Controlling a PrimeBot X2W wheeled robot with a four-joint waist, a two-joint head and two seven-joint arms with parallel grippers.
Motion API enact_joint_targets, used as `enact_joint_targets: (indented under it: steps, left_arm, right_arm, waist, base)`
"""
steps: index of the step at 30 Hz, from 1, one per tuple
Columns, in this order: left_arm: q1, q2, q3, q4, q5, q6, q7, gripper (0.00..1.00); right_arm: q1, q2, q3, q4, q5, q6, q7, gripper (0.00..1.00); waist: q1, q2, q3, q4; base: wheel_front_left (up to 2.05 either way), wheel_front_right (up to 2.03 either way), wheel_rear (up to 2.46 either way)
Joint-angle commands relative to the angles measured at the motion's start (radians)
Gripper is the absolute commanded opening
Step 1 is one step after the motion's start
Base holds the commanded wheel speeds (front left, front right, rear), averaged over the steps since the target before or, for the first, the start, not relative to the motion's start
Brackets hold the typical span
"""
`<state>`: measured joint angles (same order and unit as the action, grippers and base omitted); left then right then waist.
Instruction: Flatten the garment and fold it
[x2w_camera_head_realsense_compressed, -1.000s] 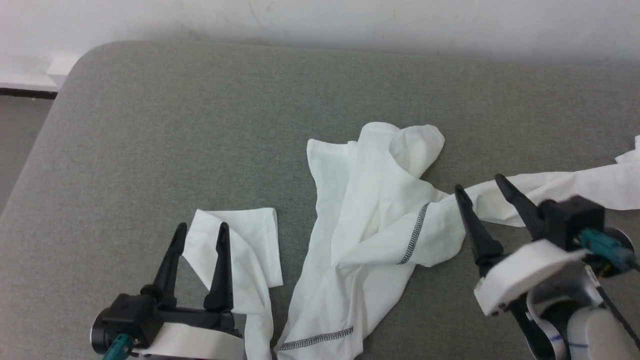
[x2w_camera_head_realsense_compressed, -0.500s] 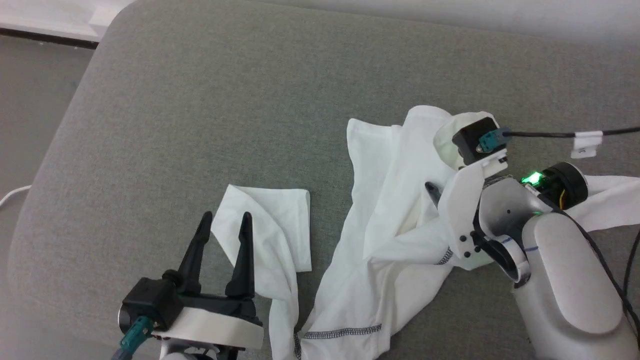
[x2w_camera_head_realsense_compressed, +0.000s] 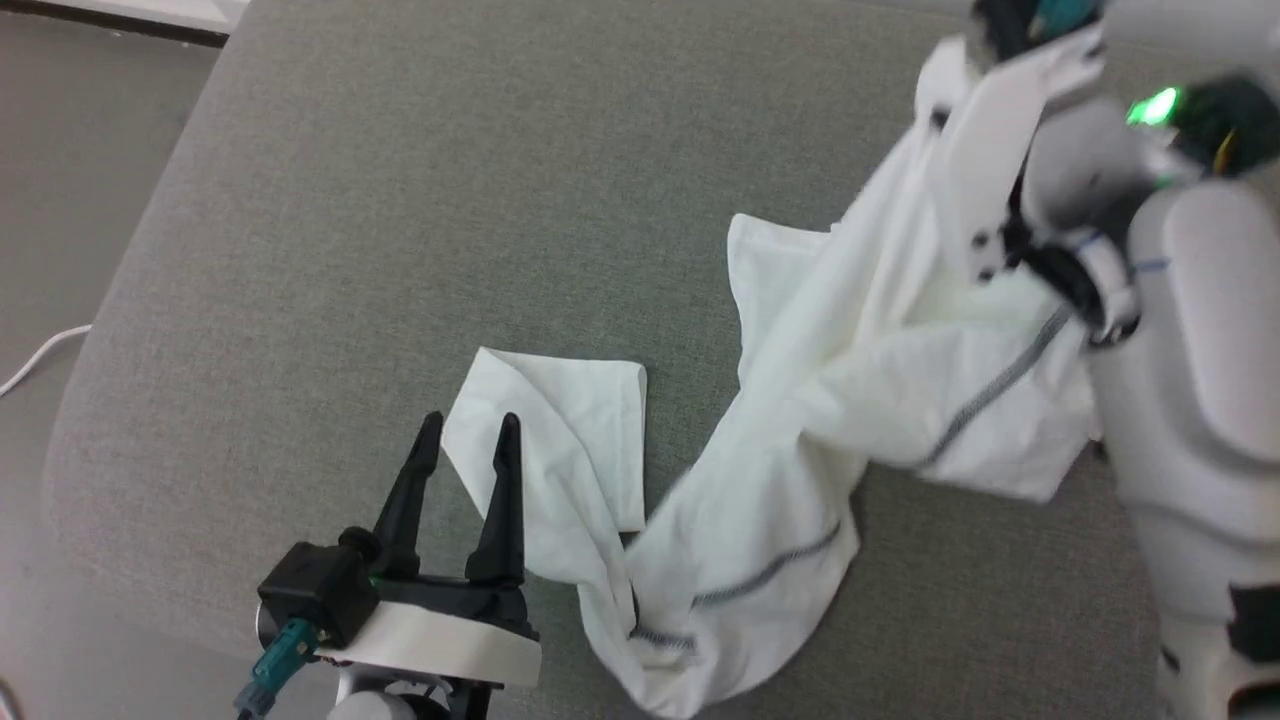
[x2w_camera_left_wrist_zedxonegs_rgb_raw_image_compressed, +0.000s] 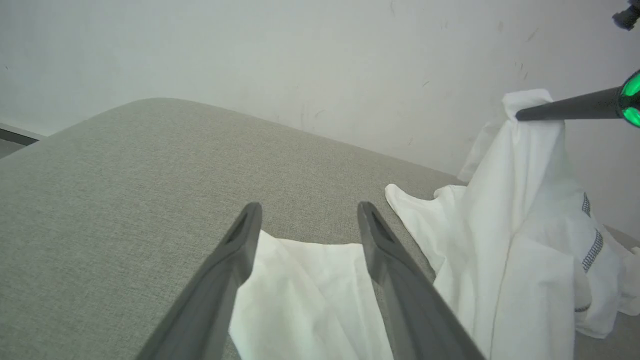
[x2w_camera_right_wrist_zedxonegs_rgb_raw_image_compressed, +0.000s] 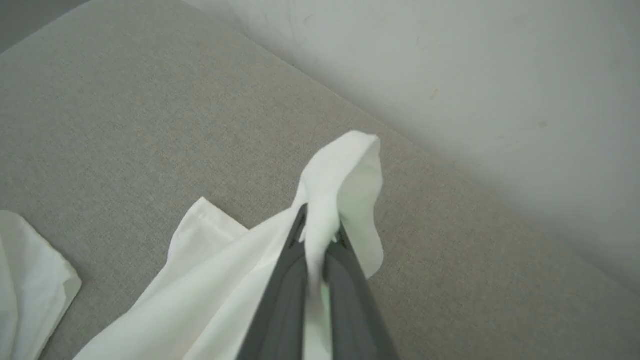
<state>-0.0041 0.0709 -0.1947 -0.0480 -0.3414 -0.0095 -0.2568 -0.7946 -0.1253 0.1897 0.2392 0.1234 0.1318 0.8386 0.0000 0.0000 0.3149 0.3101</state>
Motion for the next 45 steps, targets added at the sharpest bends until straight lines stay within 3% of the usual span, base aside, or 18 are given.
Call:
enact_joint_targets:
  steps: [1,8,14,15,16,17,25,29,34,39,45]
  left_arm:
    - [-0.027,-0.007,0.003,-0.003,0.012,-0.015,-0.005,1.00]
    - [-0.074,-0.016,-0.026,0.008,0.006,-0.051,-0.005,1.00]
    - [-0.131,-0.020,-0.083,0.045,-0.019,-0.075,-0.005,1.00]
    - [-0.138,-0.020,-0.093,0.049,-0.029,-0.076,-0.005,1.00]
    - [-0.144,-0.020,-0.100,0.050,-0.038,-0.075,-0.005,1.00]
    - [-0.149,-0.020,-0.106,0.051,-0.045,-0.074,-0.005,1.00]
    - [-0.141,-0.020,-0.098,0.064,-0.038,-0.054,-0.005,1.00]
    - [-0.116,-0.020,-0.075,0.062,-0.009,-0.052,-0.005,1.00]
    - [-0.064,-0.021,-0.044,0.043,0.022,-0.044,-0.005,1.00]
    - [-0.017,-0.019,-0.012,0.004,0.048,-0.038,-0.005,1.00]
    - [0.003,-0.015,0.014,-0.037,0.070,-0.046,-0.005,1.00]
  right_arm:
    - [-0.077,-0.007,-0.016,0.005,-0.009,-0.001,-0.023,0.00]
    - [-0.242,-0.065,-0.063,0.102,-0.082,-0.001,-0.098,0.00]
    - [-0.260,-0.104,-0.143,0.237,-0.173,-0.001,-0.217,0.00]
    - [-0.256,-0.106,-0.152,0.256,-0.188,-0.001,-0.242,0.04]
    - [-0.252,-0.106,-0.154,0.275,-0.201,-0.001,-0.264,0.29]
    - [-0.249,-0.104,-0.156,0.292,-0.211,-0.001,-0.285,0.99]
    - [-0.260,-0.061,-0.143,0.378,-0.200,-0.001,-0.362,1.00]
    - [-0.241,-0.051,-0.134,0.330,-0.122,-0.001,-0.364,1.00]
    - [-0.107,-0.086,-0.165,0.115,-0.041,-0.001,-0.336,1.00]
    - [0.150,-0.112,-0.285,-0.178,-0.015,-0.001,-0.254,1.00]
    - [0.431,-0.055,-0.439,-0.410,-0.019,-0.001,-0.182,1.00]
  waist:
    - [0.0000,0.0000,0.024,0.003]
    - [0.0000,0.0000,0.098,0.059]
    - [0.0000,0.0000,0.160,0.152]
    - [0.0000,0.0000,0.167,0.163]
    - [0.0000,0.0000,0.174,0.170]
    - [0.0000,0.0000,0.177,0.175]
    - [0.0000,0.0000,0.131,0.127]
    - [0.0000,0.0000,0.066,0.077]
    - [0.0000,0.0000,0.002,0.017]
    - [0.0000,0.0000,-0.018,-0.034]
    - [0.0000,0.0000,0.012,-0.073]
  base:
    - [0.00,0.00,0.00]
    - [0.00,0.00,0.00]
    - [0.00,0.00,0.00]
    - [0.00,0.00,0.00]
    - [0.00,0.00,0.00]
    - [0.00,0.00,0.00]
    - [0.00,0.00,0.00]
    - [0.00,0.00,0.00]
    - [0.00,0.00,0.00]
    - [0.00,0.00,0.00]
    - [0.00,0.00,0.00]
